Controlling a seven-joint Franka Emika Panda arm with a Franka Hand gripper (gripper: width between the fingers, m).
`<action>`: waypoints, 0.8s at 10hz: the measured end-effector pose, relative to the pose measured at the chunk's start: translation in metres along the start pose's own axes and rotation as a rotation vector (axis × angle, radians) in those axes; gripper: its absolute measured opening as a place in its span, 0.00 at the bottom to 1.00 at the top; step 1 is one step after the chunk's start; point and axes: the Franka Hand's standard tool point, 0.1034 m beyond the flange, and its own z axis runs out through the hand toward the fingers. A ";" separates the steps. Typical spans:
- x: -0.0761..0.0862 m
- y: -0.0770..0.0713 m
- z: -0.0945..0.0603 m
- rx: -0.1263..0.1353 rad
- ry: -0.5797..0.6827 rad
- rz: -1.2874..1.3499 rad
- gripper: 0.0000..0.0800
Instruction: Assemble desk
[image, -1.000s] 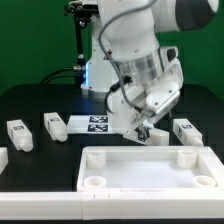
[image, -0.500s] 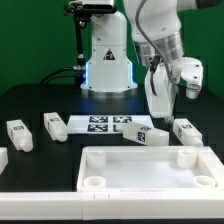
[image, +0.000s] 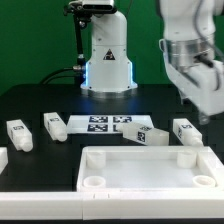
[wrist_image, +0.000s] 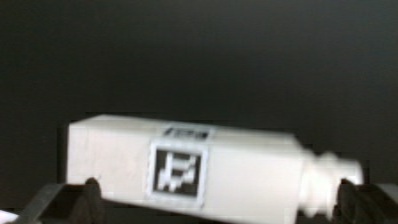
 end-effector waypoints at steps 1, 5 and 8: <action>-0.005 0.003 -0.002 -0.001 -0.002 -0.077 0.81; 0.001 0.000 0.003 0.023 0.035 -0.506 0.81; -0.001 -0.005 0.000 0.026 0.077 -0.903 0.81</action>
Offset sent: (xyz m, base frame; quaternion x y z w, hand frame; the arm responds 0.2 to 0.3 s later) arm 0.0000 0.0000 0.0000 0.0000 0.0000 -0.1938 0.9810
